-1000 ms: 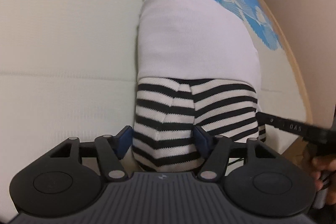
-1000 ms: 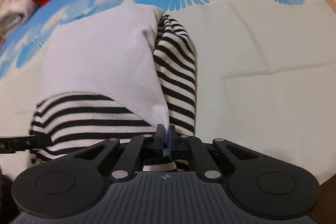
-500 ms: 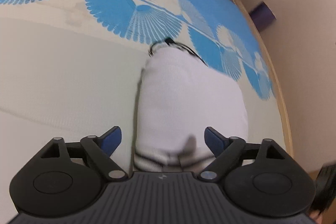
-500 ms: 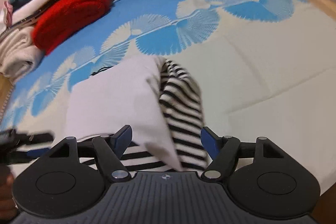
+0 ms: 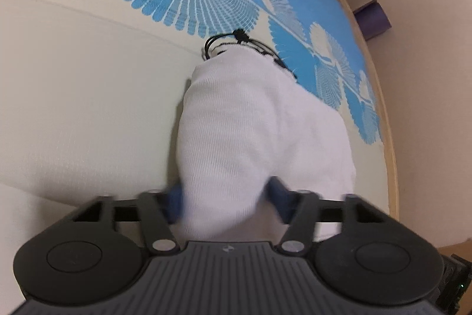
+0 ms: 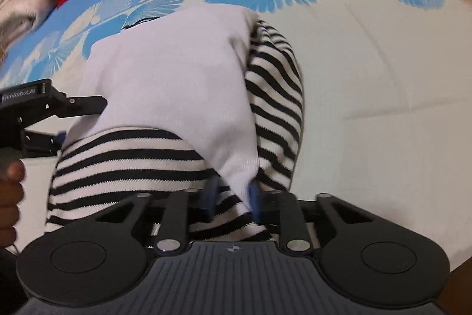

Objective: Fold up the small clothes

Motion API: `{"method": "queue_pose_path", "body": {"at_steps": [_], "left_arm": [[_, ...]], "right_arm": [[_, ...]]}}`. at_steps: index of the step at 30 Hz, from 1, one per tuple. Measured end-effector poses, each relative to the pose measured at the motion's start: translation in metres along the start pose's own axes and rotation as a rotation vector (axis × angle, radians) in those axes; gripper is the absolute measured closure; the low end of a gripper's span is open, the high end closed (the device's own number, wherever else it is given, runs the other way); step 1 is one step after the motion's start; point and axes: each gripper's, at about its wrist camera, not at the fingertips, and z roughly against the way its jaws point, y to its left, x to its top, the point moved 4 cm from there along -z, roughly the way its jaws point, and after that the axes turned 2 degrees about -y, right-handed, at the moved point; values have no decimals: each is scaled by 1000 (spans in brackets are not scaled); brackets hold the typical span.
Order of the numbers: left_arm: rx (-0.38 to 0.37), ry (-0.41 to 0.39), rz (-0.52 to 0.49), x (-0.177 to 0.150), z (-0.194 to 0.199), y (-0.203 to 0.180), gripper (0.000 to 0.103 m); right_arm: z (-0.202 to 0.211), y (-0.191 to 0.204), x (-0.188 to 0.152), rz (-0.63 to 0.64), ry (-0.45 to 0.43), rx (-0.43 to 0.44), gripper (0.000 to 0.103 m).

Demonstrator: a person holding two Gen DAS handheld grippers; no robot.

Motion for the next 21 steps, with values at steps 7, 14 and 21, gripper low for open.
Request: {"method": "queue_pose_path", "body": {"at_steps": [7, 14, 21], "left_arm": [[34, -233, -134, 33, 78, 0, 65], [208, -454, -144, 66, 145, 48, 48], [155, -415, -256, 57, 172, 56, 46]], "right_arm": [[16, 33, 17, -67, -121, 71, 97], [9, 112, 30, 11, -184, 170, 98], [-17, 146, 25, 55, -82, 80, 98]]}}
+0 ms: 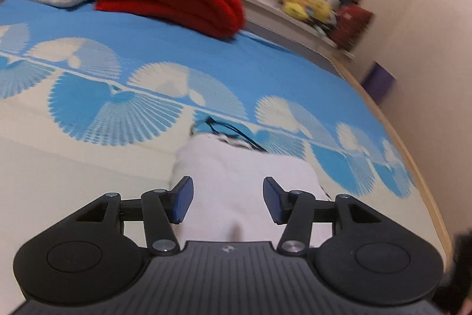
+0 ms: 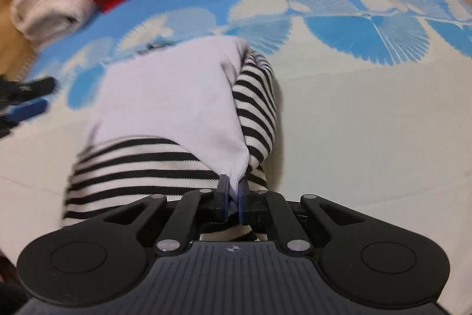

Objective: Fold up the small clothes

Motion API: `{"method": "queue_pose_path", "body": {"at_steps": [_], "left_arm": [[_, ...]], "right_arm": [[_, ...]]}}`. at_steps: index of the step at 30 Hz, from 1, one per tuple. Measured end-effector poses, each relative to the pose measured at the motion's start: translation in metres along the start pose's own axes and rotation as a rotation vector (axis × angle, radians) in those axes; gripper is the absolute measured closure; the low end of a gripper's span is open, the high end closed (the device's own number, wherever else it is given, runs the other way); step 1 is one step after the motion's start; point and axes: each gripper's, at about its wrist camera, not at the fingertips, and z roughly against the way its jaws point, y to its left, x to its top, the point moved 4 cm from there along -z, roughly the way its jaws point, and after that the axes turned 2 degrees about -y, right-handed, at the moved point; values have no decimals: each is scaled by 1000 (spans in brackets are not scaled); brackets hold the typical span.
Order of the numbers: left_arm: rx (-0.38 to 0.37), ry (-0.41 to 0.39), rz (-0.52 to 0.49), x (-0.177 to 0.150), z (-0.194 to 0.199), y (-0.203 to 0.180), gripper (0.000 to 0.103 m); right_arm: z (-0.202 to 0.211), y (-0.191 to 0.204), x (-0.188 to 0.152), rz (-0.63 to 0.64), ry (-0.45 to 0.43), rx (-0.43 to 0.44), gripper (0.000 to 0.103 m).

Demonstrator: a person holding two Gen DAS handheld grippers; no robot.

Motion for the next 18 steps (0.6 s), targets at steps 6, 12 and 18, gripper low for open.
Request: {"method": "queue_pose_path", "body": {"at_steps": [6, 12, 18], "left_arm": [[-2, 288, -115, -43, -36, -7, 51], [115, 265, -261, -56, -34, -27, 49], [90, 333, -407, -76, -25, -36, 48]], "right_arm": [[-5, 3, 0, 4, 38, -67, 98], [-11, 3, 1, 9, 68, -114, 98], [-8, 7, -1, 50, 67, -127, 98]]}}
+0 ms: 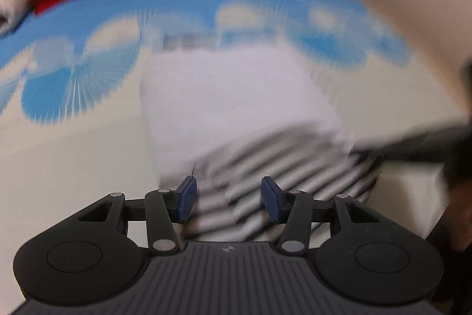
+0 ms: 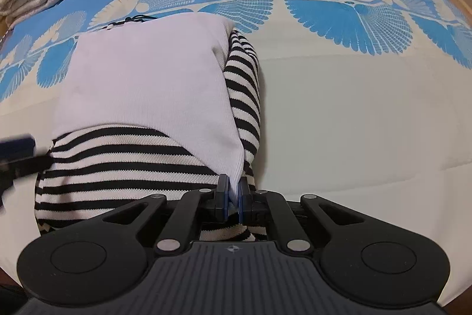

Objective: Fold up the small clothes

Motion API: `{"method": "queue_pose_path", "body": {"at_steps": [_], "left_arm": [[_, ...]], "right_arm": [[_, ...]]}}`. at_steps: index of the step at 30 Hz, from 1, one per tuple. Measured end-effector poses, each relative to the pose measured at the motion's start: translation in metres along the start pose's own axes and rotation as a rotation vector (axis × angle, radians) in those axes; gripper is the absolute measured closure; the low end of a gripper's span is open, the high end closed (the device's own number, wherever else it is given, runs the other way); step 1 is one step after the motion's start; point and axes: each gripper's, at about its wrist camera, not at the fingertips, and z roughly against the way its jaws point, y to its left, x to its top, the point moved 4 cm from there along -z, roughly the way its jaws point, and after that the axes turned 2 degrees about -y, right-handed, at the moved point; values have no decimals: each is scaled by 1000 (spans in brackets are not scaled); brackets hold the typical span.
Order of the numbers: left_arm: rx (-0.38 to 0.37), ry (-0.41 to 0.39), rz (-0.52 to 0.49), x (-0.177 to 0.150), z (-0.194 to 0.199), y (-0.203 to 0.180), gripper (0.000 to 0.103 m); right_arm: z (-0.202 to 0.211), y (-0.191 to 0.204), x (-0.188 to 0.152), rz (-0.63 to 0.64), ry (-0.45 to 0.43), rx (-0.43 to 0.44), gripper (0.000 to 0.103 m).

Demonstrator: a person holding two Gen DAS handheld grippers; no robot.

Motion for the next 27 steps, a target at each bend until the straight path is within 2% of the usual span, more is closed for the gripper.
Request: {"method": "queue_pose_path", "body": {"at_steps": [1, 2, 9, 12, 15, 18, 20, 22, 23, 25, 26, 27], "left_arm": [[31, 51, -11, -9, -13, 2, 44], [38, 53, -13, -11, -14, 1, 43], [25, -38, 3, -9, 19, 0, 44], [31, 18, 33, -16, 8, 5, 43], [43, 67, 54, -26, -3, 6, 38], [109, 33, 76, -29, 1, 2, 30], [184, -23, 69, -27, 15, -5, 27], [227, -123, 33, -22, 42, -14, 22], [246, -173, 22, -20, 55, -18, 14], [281, -273, 16, -16, 84, -26, 12], [289, -314, 21, -15, 100, -29, 11], [291, -346, 27, -15, 114, -34, 10]], "right_arm": [[0, 0, 0, 0, 1, -1, 98], [0, 1, 0, -2, 5, 0, 98], [16, 4, 2, -18, -37, 5, 94], [23, 1, -1, -35, -42, 14, 90], [13, 3, -10, 14, 43, 3, 91], [7, 5, -19, 82, 92, -29, 93], [15, 3, -18, 87, 54, -52, 93], [32, 1, -15, 88, -27, -78, 93], [45, 2, -13, 100, -94, -103, 88], [71, 4, -10, 119, -207, -123, 64], [86, 5, -11, 121, -272, -120, 45], [101, 6, -12, 120, -332, -120, 32]]}}
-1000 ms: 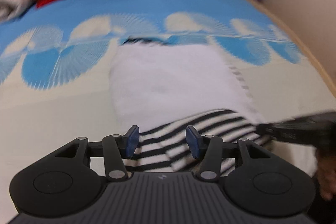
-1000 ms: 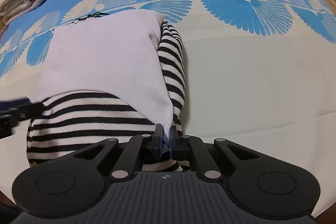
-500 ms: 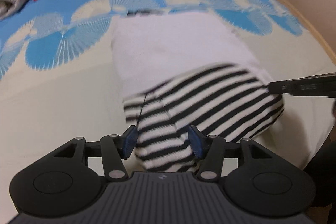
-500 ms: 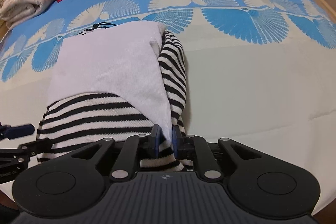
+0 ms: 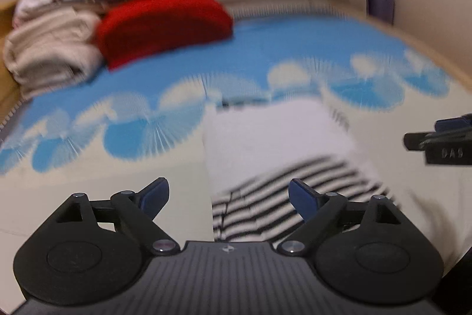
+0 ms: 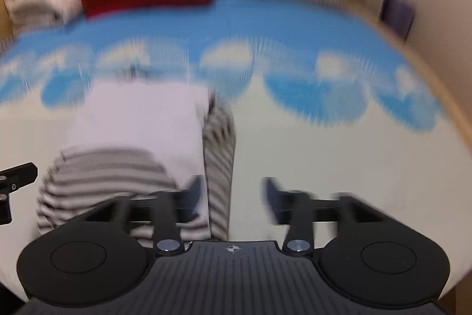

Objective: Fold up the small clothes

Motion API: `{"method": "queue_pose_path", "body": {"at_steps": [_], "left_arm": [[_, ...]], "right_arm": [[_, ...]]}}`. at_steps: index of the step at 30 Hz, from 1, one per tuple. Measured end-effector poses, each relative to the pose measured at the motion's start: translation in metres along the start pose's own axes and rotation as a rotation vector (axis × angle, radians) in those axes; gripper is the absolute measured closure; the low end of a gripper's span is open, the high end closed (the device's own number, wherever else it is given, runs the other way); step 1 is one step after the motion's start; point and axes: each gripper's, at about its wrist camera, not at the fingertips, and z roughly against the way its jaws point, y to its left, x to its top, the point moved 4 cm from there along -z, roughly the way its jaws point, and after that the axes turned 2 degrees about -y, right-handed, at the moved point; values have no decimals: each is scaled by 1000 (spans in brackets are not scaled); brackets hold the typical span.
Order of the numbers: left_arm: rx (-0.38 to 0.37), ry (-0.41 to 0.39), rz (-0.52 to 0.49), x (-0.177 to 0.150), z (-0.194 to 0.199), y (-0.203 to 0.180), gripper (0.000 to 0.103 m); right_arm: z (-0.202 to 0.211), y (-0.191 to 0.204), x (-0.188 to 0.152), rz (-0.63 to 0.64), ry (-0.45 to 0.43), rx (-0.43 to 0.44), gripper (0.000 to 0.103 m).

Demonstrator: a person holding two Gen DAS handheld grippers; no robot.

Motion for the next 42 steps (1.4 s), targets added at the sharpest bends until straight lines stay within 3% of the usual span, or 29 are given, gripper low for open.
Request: {"method": "queue_pose_path", "body": {"at_steps": [2, 6, 12, 15, 20, 27, 42], "left_arm": [[14, -72, 30, 7, 31, 1, 5], [24, -189, 70, 4, 91, -5, 5], [-3, -92, 188, -41, 128, -17, 5], [25, -51, 224, -60, 133, -21, 4], [41, -3, 197, -71, 114, -17, 1], [60, 104, 236, -82, 78, -10, 1], [40, 120, 225, -85, 79, -13, 1]], "right_arm": [[26, -4, 4, -11, -97, -3, 26], [73, -9, -1, -46, -225, 27, 11], [121, -9, -30, -46, -309, 80, 5], [134, -2, -46, -13, -301, 91, 1], [136, 18, -68, 99, -280, 82, 1], [125, 28, -70, 114, -236, 72, 1], [118, 29, -75, 111, -206, 64, 1]]}}
